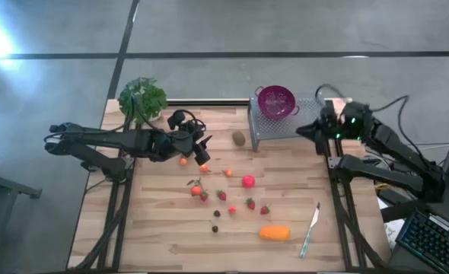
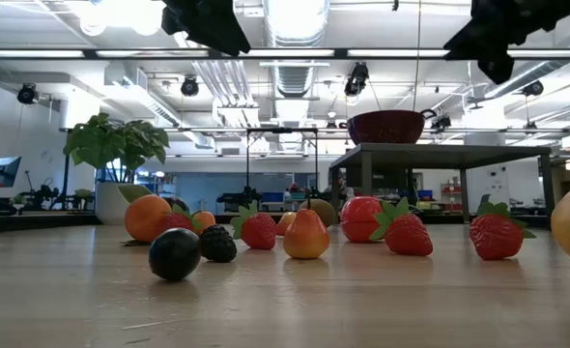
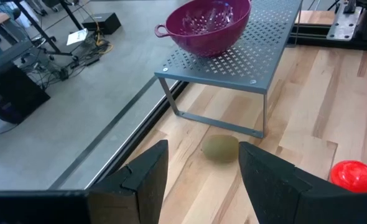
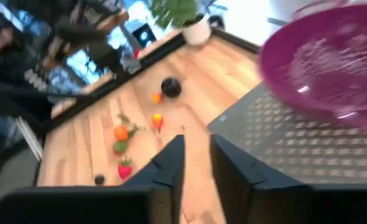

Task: Pick & Place Fruit
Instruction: Put the strawberry into the violet strainer bowl on the shelf

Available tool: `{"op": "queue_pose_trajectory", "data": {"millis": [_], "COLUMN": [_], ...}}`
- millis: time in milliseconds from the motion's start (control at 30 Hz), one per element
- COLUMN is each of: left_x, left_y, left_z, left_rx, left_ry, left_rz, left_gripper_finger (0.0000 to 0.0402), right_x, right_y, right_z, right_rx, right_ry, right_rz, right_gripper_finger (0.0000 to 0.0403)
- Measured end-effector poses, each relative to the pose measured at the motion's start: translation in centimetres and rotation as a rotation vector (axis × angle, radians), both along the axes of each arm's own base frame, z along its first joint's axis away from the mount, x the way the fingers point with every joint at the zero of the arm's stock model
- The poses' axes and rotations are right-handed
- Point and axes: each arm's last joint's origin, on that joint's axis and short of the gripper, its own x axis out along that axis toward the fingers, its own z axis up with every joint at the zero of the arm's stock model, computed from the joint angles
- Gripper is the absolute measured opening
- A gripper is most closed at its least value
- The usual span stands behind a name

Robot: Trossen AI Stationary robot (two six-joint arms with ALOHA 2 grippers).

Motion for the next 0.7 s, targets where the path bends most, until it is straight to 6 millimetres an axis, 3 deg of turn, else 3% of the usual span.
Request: {"op": "queue_pose_trajectory", "data": {"millis": [67,167,433,700], "left_x": [0.0,0.0,0.0,0.0], "left_y": [0.0,0.0,0.0,0.1], "left_z": [0.0,0.0,0.0,0.0], "left_rx": [0.005,0.005,0.005,0.004], "left_ry": [0.0,0.0,0.006,0.005], "left_rz": [0.007,0.007,0.008,0.009], "left_gripper_finger": [0.02,0.02,0.0199,0.0199], "right_x": [0.5,1.6,4.5,8.5], "right_y": [0.8,2.0,6.0,9.3], "right_z": [-1.2,-2.4,-4.7,-6.8], "right_rx": [-0.038,-0.105,-0.394,-0.586], "right_ry": [0.001,-0.026,0.019,0.234], "right_rz": [0.025,0.068,0.1,0.037], "right_gripper_finger": [0.0021,0.0012,0.0008,0.0008]}}
